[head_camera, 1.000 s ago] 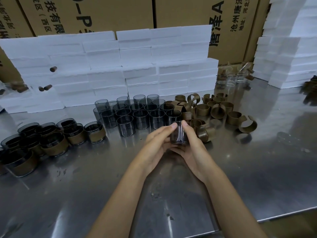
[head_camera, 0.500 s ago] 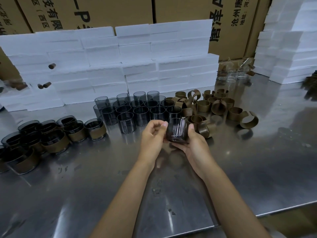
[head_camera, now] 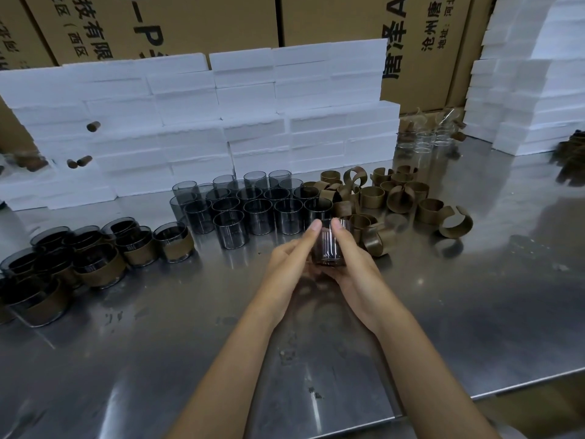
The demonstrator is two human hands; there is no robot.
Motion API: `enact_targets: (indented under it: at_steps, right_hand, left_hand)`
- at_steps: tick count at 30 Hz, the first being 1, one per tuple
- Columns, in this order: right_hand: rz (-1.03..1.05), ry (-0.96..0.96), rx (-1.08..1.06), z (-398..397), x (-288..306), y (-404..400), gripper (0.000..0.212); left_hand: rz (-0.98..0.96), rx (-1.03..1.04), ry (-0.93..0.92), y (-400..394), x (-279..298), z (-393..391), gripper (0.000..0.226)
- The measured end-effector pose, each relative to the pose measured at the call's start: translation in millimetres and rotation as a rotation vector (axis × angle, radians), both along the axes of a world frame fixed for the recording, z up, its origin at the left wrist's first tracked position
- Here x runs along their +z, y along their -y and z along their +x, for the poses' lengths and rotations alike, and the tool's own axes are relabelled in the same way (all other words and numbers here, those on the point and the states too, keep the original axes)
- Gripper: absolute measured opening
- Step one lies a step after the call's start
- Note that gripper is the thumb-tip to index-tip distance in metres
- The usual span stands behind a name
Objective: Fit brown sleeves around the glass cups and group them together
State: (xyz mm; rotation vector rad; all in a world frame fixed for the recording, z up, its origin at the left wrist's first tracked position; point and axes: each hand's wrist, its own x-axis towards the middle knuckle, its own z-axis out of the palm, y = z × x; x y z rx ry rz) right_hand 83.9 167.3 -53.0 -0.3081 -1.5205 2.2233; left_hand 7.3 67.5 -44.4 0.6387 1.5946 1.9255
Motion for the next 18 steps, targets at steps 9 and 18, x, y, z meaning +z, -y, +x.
enact_targets:
  at_steps: [9,18]
  right_hand:
    - [0.073,0.053,-0.104,-3.5,-4.3,4.2,0.073]
    - [0.001,0.043,-0.127,-3.1,-3.5,1.6,0.045]
  left_hand:
    - [-0.038,0.081,-0.13,-4.0,-8.3,-1.9,0.074]
    - [0.03,0.231,-0.147,-2.2,-11.5,-8.2,0.034]
